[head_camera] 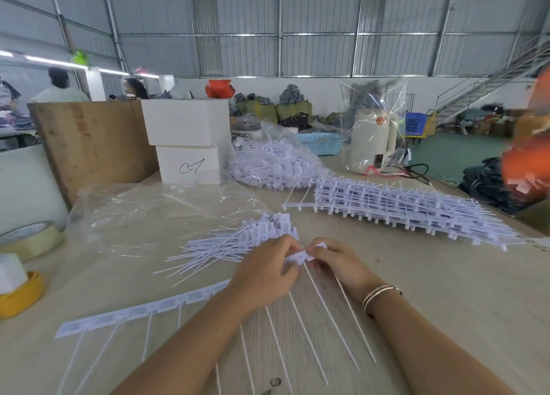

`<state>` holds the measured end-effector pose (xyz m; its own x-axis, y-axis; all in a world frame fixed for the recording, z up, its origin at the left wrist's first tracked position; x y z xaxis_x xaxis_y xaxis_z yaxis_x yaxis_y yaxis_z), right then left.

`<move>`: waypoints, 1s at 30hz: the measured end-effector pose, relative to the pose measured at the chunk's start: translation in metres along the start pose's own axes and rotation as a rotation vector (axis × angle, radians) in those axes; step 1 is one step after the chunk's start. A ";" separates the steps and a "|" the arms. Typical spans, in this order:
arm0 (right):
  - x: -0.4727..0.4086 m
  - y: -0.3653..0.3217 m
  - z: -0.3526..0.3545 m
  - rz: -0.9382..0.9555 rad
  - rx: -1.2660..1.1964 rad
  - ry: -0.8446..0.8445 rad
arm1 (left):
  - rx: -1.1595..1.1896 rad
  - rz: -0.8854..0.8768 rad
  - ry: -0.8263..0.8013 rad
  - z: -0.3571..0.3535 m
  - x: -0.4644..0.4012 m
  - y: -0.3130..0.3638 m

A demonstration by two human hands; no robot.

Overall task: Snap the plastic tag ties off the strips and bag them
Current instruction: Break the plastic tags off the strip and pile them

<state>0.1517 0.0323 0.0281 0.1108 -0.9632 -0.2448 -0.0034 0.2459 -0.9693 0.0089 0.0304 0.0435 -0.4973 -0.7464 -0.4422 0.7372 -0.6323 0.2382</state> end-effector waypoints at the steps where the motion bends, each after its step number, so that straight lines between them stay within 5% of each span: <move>1: -0.001 0.001 0.001 -0.004 -0.008 0.014 | -0.026 -0.009 -0.015 -0.001 0.001 -0.001; 6: 0.000 0.003 -0.004 -0.031 0.025 -0.042 | -0.238 -0.046 0.085 0.001 0.003 0.004; 12: 0.003 -0.002 -0.009 0.012 0.069 -0.092 | -0.218 0.088 0.129 0.003 0.002 -0.002; 22: 0.004 -0.006 -0.008 0.083 0.065 -0.109 | 0.428 0.197 0.005 -0.004 0.005 -0.015; 30: -0.002 0.003 -0.002 0.072 0.018 -0.139 | 0.465 0.177 -0.048 -0.010 0.004 -0.013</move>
<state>0.1494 0.0350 0.0253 0.2470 -0.9192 -0.3068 0.0016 0.3169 -0.9484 0.0026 0.0379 0.0300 -0.4116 -0.8524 -0.3224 0.5354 -0.5124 0.6714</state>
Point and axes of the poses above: each hand's wrist, its own x-axis away from the middle knuckle, its own z-axis out of the back of the hand, y = z × x, the point moved 5 cm from there along -x, towards the middle knuckle, and after that the axes turned 9 degrees about -x, right-handed, at the moved point
